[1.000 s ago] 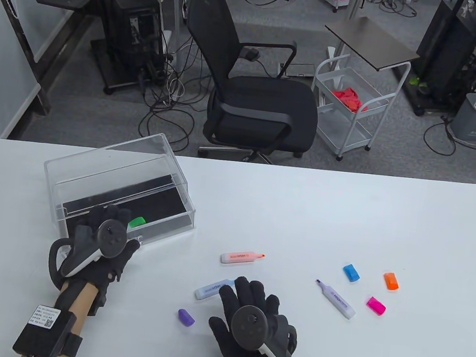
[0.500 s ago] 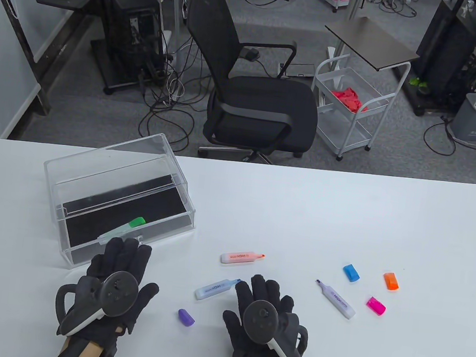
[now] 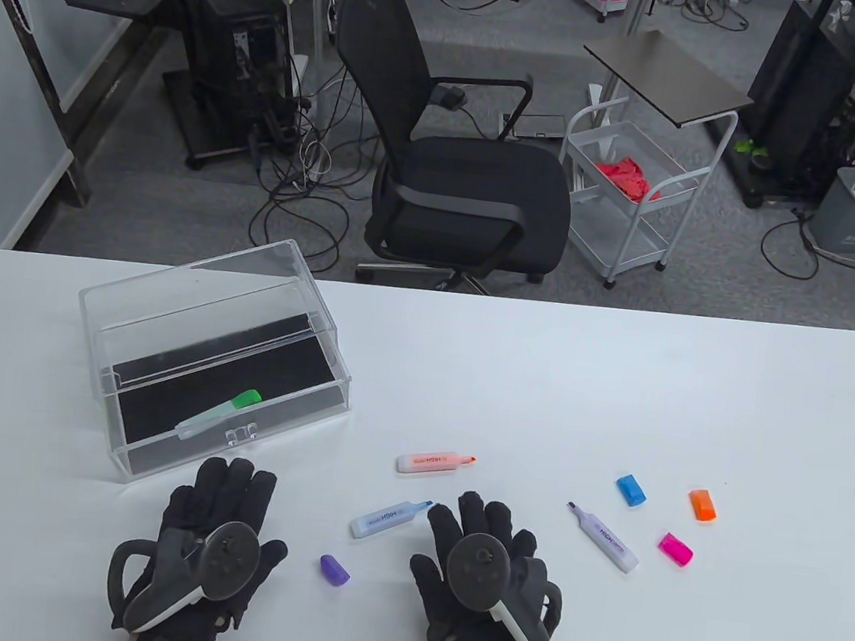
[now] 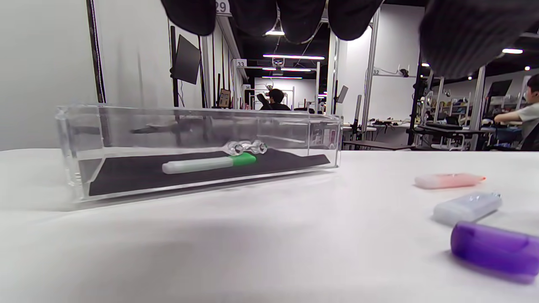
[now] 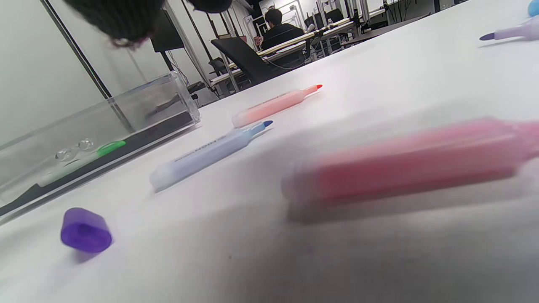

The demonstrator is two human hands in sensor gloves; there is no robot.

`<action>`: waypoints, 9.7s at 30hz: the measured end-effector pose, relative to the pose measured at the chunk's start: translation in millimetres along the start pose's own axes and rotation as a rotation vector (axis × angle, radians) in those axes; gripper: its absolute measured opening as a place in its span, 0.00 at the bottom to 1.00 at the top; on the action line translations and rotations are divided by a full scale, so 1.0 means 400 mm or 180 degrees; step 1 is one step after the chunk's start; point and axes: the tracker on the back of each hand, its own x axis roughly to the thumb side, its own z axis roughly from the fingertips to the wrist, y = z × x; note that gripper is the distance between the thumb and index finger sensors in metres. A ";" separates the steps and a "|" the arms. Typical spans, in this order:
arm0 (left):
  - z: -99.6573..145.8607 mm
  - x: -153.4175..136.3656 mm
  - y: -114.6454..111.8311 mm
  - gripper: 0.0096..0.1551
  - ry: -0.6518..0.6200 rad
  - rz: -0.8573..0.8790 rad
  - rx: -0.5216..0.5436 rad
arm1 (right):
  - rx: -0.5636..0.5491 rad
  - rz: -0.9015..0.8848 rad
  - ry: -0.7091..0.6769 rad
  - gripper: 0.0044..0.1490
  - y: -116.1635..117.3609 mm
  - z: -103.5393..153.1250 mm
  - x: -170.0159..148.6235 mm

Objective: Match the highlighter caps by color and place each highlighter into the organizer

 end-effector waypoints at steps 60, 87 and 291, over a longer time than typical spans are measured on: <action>0.031 0.123 -0.016 0.54 -0.0786 -0.0105 0.0118 | 0.0311 0.0457 -0.0888 0.35 0.023 0.016 0.076; 0.041 0.220 -0.015 0.37 -0.1111 -0.0220 0.0405 | 0.0179 -0.0199 -0.1403 0.36 0.041 0.060 0.150; -0.132 -0.002 0.056 0.31 -0.0014 -0.0278 0.0093 | 0.0065 0.0580 -0.0616 0.47 0.016 0.019 0.080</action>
